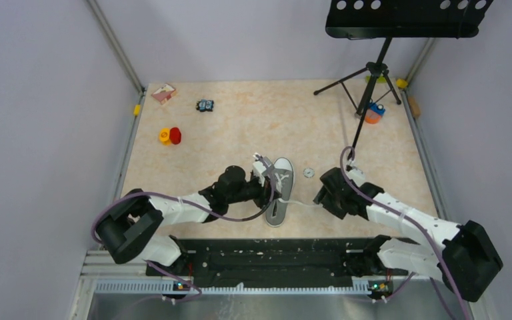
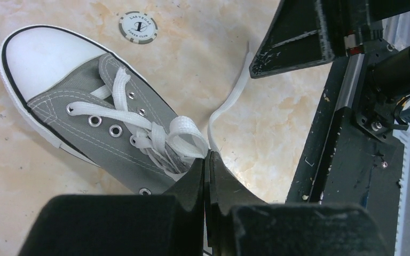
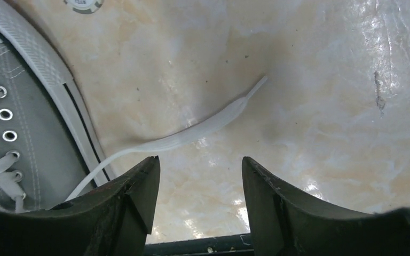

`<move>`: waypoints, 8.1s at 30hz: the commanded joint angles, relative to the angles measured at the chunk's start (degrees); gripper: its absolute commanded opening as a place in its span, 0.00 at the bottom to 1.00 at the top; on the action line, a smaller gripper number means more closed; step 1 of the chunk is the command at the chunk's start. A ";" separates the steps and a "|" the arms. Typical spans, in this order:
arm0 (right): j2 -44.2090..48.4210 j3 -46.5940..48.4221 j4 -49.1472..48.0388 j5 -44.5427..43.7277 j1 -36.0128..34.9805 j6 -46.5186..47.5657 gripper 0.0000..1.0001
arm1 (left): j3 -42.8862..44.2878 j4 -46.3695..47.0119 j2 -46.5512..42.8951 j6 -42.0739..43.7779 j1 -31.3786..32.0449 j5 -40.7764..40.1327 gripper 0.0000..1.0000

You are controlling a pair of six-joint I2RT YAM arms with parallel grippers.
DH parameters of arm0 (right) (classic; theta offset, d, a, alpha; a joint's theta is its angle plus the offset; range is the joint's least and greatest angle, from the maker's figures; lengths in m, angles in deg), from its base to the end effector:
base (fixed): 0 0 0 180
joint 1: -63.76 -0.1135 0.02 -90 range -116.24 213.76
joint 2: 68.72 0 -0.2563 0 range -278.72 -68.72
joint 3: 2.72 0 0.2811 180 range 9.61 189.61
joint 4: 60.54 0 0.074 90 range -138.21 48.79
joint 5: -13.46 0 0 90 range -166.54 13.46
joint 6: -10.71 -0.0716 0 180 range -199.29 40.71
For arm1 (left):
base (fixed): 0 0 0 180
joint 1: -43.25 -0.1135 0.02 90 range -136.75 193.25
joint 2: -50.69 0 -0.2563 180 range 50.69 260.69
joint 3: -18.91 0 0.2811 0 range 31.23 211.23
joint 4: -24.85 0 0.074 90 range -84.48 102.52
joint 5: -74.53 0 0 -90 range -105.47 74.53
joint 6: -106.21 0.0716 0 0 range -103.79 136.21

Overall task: Tie the shoes
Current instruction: Wrap the shoelace around the shoelace.

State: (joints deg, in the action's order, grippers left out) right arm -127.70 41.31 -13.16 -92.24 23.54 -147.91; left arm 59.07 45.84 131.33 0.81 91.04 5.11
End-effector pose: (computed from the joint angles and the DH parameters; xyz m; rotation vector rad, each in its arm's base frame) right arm 0.1850 0.1311 0.1340 0.7303 2.5227 0.3152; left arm 0.1998 -0.2577 0.1368 0.8146 1.8728 -1.0634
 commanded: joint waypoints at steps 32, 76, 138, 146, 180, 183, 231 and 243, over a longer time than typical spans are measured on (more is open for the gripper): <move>-14.09 11.29 -11.96 -5.45 3.58 9.24 0.00 | 2.46 -0.54 -0.51 4.79 0.03 4.91 0.00; -0.75 8.68 -25.23 24.85 -5.83 9.72 0.00 | 2.01 6.85 5.14 -0.79 -3.94 6.31 0.00; -3.81 0.23 -27.40 26.26 -5.32 12.56 0.00 | -1.56 7.85 0.88 -3.28 -7.67 11.79 0.00; -4.67 3.80 -22.29 24.17 -4.06 19.87 0.36 | -0.52 3.96 0.78 -1.82 -7.70 13.27 0.00; -11.63 4.96 -26.61 32.95 2.09 28.42 0.45 | -2.38 5.58 -3.31 -0.42 -7.62 12.13 0.00; -11.06 4.36 -25.17 34.49 1.84 28.02 0.45 | -2.52 5.59 -3.38 -0.59 -7.65 12.20 0.00; -3.40 -1.93 -14.61 23.32 -3.10 29.69 0.66 | -2.33 8.77 -0.79 -2.17 -7.76 9.69 0.00; -5.17 7.77 -26.08 20.04 -2.93 32.29 0.66 | -1.21 6.67 -1.36 -1.73 -7.78 10.39 0.00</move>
State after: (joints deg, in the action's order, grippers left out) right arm -129.43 43.61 -33.19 -69.42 20.80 -118.21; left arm 56.81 51.09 130.46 -1.46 83.45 14.90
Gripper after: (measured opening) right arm 0.677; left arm 0.005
